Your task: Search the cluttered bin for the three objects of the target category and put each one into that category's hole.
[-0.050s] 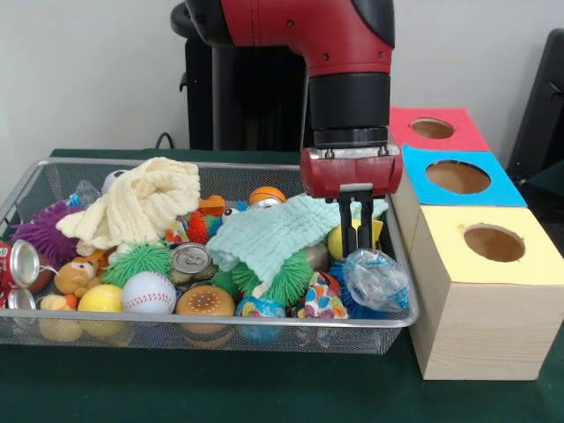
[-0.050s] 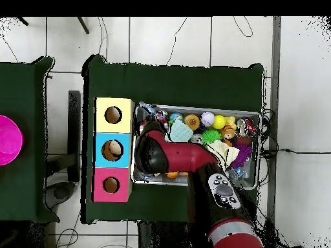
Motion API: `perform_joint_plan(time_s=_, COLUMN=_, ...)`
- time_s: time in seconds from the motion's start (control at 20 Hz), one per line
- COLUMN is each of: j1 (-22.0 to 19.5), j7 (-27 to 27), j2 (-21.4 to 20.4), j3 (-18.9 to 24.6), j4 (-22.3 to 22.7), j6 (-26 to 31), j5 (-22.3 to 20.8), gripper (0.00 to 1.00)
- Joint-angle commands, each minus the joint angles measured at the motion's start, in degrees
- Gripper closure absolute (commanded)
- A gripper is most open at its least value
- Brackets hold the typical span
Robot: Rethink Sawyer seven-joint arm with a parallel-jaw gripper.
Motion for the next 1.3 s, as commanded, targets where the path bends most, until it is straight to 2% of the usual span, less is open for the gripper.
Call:
perform_joint_plan(time_s=0.05, j1=0.35, j7=8.82, j2=-1.21, j3=-1.84, j4=3.73, j6=6.55, j5=1.04, gripper=1.00)
perform_joint_plan(time_s=0.4, j1=0.80, j7=8.49, j2=-0.22, j3=-4.81, j4=4.18, j6=5.75, j5=0.35, gripper=1.00)
perform_joint_plan(time_s=0.6, j1=0.40, j7=8.79, j2=1.83, j3=-5.57, j4=4.37, j6=3.90, j5=-0.01, gripper=1.00)
perform_joint_plan(time_s=0.8, j1=-1.06, j7=9.40, j2=1.91, j3=-3.29, j4=4.03, j6=0.29, j5=-0.65, gripper=1.00)
perform_joint_plan(time_s=0.95, j1=-3.12, j7=9.66, j2=1.33, j3=1.82, j4=3.11, j6=-4.11, j5=-2.42, gripper=1.00)
perform_joint_plan(time_s=1.1, j1=-3.33, j7=9.79, j2=1.46, j3=3.48, j4=1.89, j6=-5.17, j5=-2.35, gripper=1.00)
perform_joint_plan(time_s=1.3, j1=-4.02, j7=8.38, j2=1.39, j3=5.36, j4=0.78, j6=-2.90, j5=-2.17, gripper=1.00)
